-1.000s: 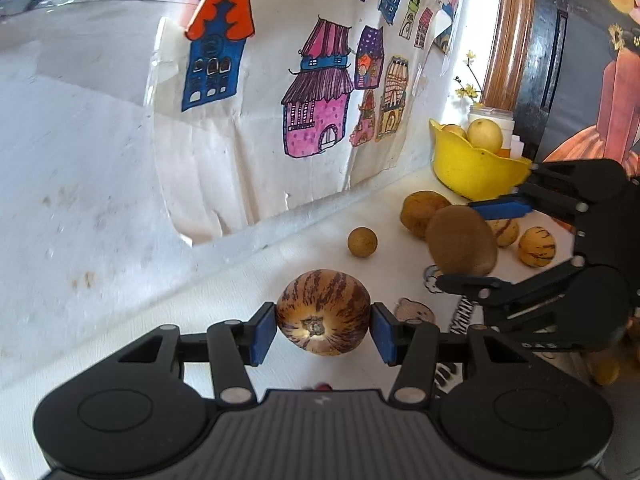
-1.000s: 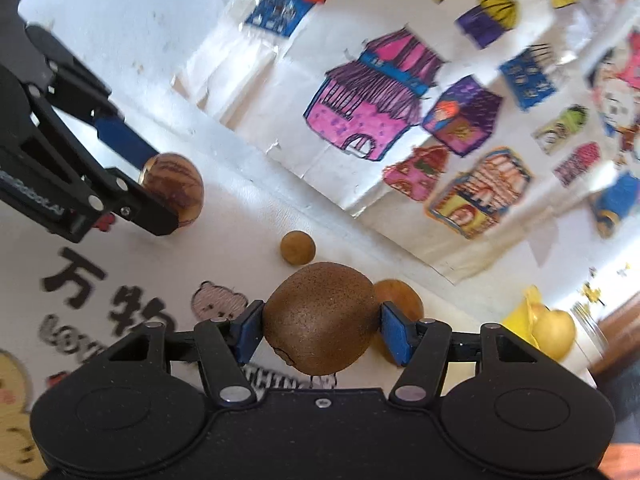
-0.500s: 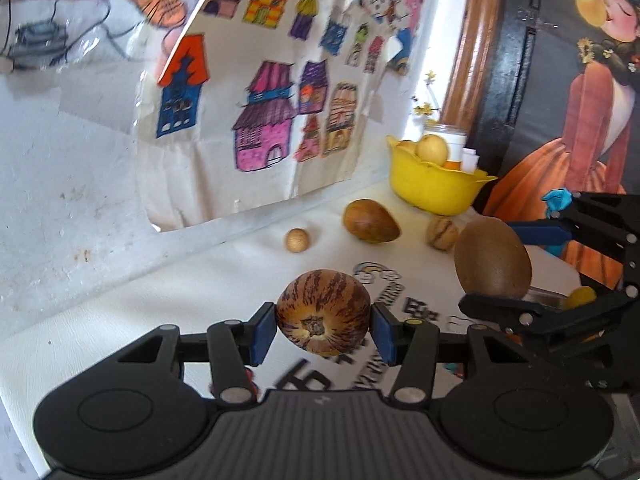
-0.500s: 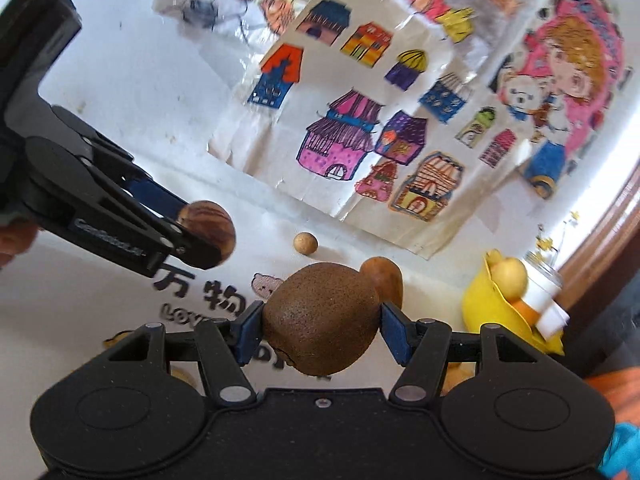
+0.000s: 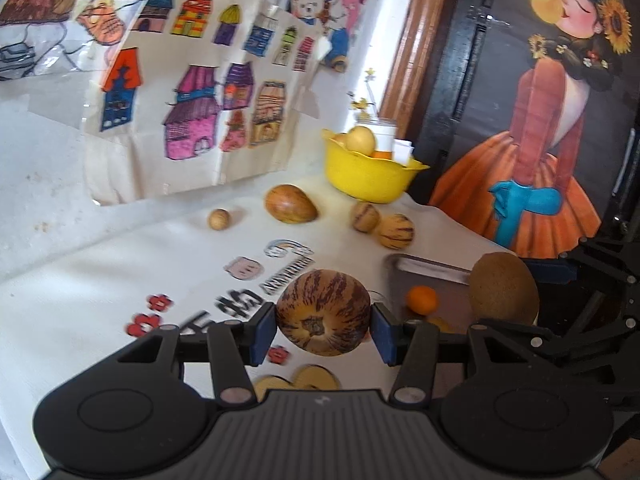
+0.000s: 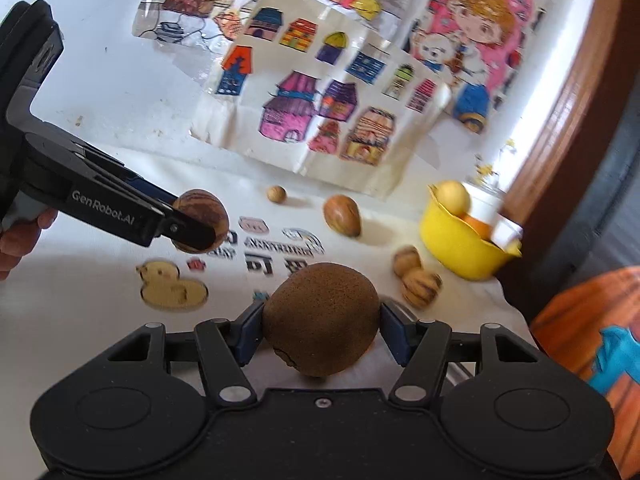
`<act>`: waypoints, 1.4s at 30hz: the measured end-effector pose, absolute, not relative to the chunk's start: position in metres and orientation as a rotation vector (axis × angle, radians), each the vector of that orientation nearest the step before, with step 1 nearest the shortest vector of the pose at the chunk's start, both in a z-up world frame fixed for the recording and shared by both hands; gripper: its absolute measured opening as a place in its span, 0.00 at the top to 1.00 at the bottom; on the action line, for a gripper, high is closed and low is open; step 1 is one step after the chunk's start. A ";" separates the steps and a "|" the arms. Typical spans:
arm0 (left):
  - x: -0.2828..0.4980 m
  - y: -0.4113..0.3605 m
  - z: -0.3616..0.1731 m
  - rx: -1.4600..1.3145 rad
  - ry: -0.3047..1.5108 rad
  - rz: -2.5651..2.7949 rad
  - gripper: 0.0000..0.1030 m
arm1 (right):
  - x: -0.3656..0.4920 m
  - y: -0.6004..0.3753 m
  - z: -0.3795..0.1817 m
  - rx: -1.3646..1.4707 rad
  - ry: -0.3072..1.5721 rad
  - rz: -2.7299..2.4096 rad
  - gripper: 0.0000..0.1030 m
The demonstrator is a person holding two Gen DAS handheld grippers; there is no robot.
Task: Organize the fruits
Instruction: 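Lift and carry the striped melon in left and kiwi in right to the tray, then lower the melon and kiwi onto the tray and open both grippers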
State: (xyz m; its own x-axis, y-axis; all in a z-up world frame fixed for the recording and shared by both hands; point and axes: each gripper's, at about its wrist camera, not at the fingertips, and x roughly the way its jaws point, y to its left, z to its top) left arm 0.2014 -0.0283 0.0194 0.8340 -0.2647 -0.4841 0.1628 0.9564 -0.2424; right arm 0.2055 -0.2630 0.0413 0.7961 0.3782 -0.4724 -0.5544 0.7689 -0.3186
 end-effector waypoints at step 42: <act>0.233 -0.138 -0.014 -0.090 0.687 -0.433 0.47 | 0.213 -0.340 -0.025 -0.445 0.529 0.362 0.39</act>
